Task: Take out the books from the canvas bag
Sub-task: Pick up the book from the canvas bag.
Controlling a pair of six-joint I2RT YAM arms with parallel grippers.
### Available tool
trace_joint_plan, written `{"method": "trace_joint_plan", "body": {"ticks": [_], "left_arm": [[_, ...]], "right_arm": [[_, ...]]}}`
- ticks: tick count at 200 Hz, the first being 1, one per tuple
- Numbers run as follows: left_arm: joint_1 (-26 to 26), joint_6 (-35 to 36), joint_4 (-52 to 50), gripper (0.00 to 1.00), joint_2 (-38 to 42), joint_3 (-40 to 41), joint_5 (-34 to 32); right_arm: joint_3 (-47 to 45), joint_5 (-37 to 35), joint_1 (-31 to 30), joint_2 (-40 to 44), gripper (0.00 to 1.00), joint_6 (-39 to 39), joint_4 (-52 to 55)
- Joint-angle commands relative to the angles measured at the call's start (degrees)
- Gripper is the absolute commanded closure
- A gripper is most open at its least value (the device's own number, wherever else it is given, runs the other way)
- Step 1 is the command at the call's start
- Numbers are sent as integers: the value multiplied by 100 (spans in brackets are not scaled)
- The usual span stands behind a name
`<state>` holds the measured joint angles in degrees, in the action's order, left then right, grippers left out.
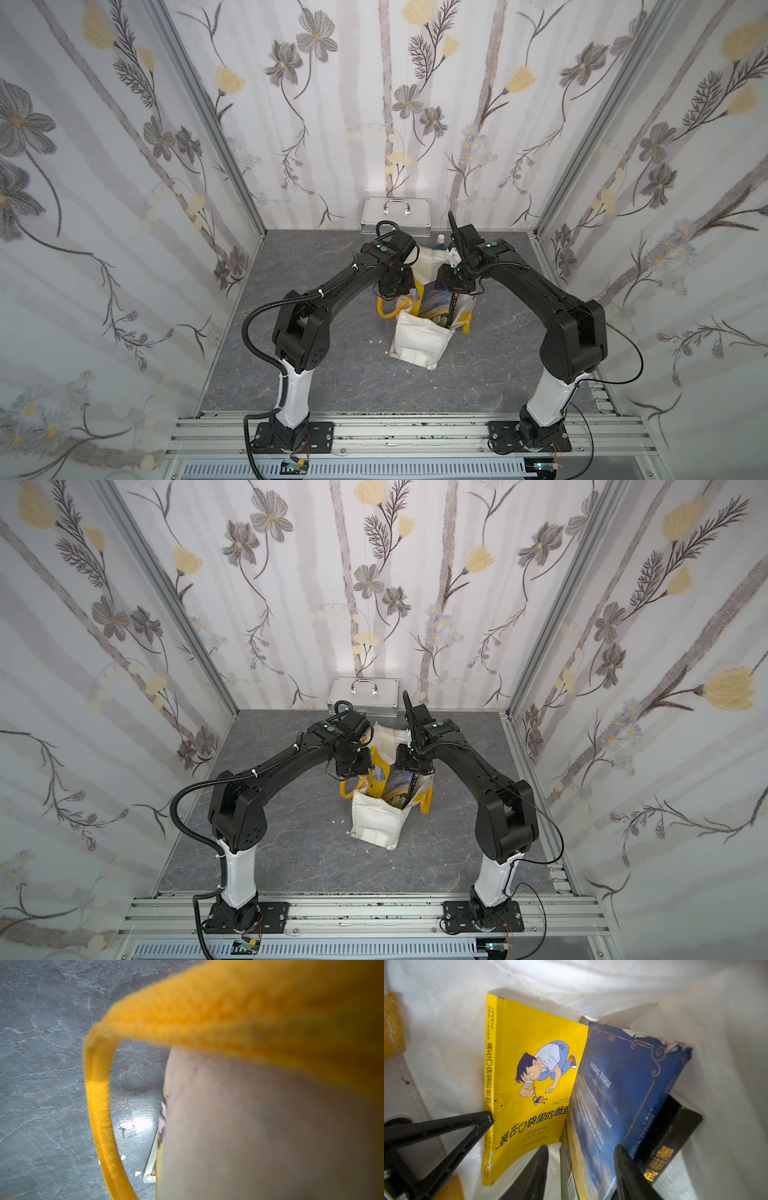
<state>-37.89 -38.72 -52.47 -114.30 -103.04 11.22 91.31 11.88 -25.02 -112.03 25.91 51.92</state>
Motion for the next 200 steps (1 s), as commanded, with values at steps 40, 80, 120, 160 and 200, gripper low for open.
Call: {"method": "trace_joint_plan", "body": {"ticks": [40,80,120,160,200], "left_arm": [[17,47,-88,83,74,204,12],[25,49,-54,83,139,306,4],[25,9,80,83,188,427,61],[27,39,310,84,224,487,178],[23,31,447,83,278,581,243]], "right_arm": [[102,-249,15,95,37,89,204],[94,-198,8,33,35,84,260],[71,226,-86,-168,37,-15,-193],[142,637,-264,-320,53,-41,-597],[115,583,-398,-341,65,-82,-659]]}}
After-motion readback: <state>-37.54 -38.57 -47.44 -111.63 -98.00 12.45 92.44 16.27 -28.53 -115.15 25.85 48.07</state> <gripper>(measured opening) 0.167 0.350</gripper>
